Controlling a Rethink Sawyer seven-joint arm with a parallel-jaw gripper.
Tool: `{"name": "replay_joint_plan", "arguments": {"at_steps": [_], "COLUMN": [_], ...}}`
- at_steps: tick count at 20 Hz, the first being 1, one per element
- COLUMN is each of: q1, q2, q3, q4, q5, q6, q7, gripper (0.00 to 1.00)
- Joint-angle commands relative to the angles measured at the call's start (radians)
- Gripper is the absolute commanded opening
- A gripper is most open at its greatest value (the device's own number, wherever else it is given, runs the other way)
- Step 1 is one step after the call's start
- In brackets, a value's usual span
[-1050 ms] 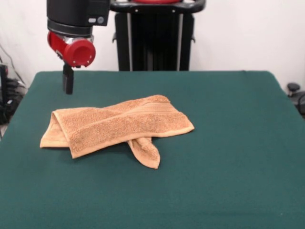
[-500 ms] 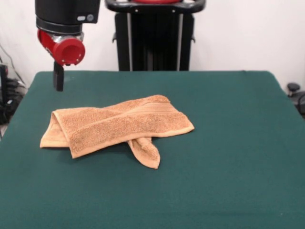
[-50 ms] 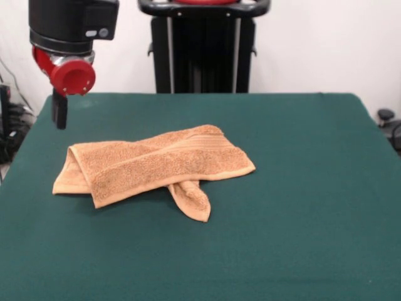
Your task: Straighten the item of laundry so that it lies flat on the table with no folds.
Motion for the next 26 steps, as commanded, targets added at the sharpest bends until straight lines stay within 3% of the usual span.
{"name": "replay_joint_plan", "arguments": {"at_steps": [1,11,26], "q1": [0.056,0.028,0.091], "q2": [0.07,0.082,0.119], "q3": [0.008,0.05,0.029], "q4": [-0.064,-0.066,-0.153], "q5": [0.019,0.05,0.104], "q6": [0.139,0.124,0.176], "q7": [0.175,0.157,0.243], "gripper": [1.0,1.0,1.0]}}
